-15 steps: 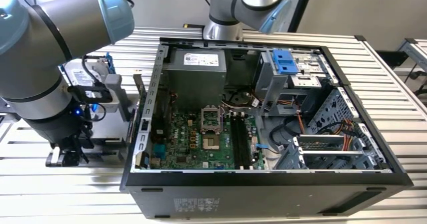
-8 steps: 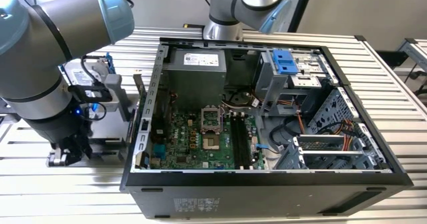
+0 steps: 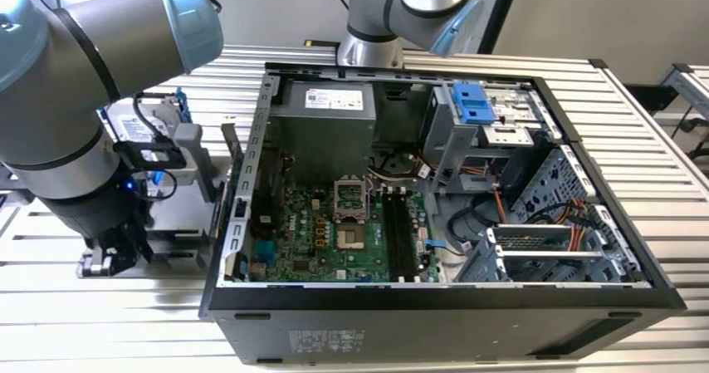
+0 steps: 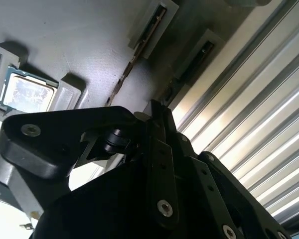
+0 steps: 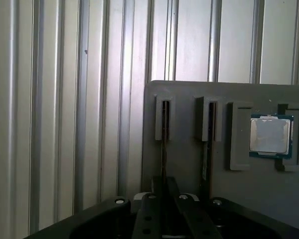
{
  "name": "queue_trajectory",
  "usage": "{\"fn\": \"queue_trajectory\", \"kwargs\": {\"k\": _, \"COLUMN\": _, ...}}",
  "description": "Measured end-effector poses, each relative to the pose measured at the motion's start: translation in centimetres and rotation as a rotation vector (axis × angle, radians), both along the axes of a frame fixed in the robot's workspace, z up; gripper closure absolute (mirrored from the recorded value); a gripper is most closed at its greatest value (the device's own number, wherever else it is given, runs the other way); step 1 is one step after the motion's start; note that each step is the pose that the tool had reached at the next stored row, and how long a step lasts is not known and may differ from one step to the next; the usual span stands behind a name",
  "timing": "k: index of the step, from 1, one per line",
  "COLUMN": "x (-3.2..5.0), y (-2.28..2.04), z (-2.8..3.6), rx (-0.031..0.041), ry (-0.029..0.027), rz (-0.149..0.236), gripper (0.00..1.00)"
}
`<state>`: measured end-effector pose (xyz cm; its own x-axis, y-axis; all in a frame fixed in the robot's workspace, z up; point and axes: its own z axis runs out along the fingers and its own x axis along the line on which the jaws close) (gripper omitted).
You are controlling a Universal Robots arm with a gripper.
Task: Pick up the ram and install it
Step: 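Pick up the ram and move it above insertion slot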
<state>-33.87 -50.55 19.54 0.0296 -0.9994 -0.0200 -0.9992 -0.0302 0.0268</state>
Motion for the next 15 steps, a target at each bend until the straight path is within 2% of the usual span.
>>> {"fn": "queue_trajectory", "kwargs": {"k": 7, "x": 0.00, "y": 0.01, "z": 0.01, "rx": 0.0002, "ry": 0.0000, "rz": 0.011, "gripper": 1.00}}
{"fn": "queue_trajectory", "kwargs": {"k": 15, "x": 0.00, "y": 0.00, "z": 0.99, "rx": 0.0001, "ry": 0.0000, "rz": 0.011, "gripper": 1.00}}
